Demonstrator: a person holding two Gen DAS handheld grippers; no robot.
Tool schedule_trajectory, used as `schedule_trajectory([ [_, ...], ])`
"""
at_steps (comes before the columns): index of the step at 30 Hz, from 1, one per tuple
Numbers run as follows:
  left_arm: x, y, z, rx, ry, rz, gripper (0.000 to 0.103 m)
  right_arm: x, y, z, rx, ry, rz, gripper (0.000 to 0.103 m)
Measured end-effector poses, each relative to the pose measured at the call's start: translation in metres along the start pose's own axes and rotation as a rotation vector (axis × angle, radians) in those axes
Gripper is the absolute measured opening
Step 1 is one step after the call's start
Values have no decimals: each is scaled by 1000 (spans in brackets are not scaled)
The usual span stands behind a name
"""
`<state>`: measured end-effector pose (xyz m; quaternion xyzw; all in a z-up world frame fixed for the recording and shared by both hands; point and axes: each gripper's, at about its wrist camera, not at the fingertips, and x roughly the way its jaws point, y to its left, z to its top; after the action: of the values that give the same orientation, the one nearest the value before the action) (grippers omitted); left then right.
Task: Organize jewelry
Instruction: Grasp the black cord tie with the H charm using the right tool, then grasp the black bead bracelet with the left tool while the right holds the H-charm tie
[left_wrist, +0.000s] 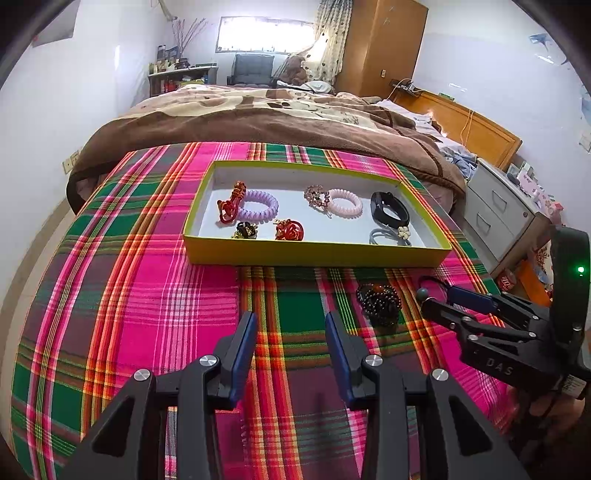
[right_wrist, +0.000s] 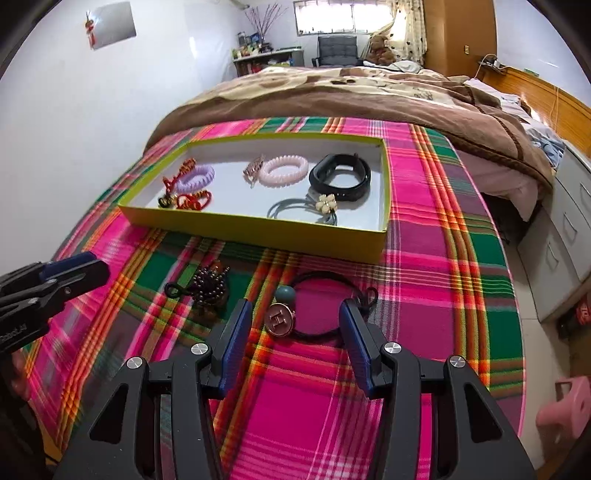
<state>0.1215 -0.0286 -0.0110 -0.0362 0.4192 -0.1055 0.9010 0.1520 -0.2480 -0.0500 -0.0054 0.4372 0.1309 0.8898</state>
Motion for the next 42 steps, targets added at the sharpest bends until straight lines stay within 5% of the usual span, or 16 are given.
schedule_trajectory([
  [11,6,-2,-2,-8,19,-23,38,6,5,-1,-44,1,9,48],
  [19,10,-11,-1,-1,32,-43,38,5,9,-5,-73,14,7,20],
  [42,37,-65,12,66,58,-152,38,-27,-18,-9,50,-77,-4,19],
])
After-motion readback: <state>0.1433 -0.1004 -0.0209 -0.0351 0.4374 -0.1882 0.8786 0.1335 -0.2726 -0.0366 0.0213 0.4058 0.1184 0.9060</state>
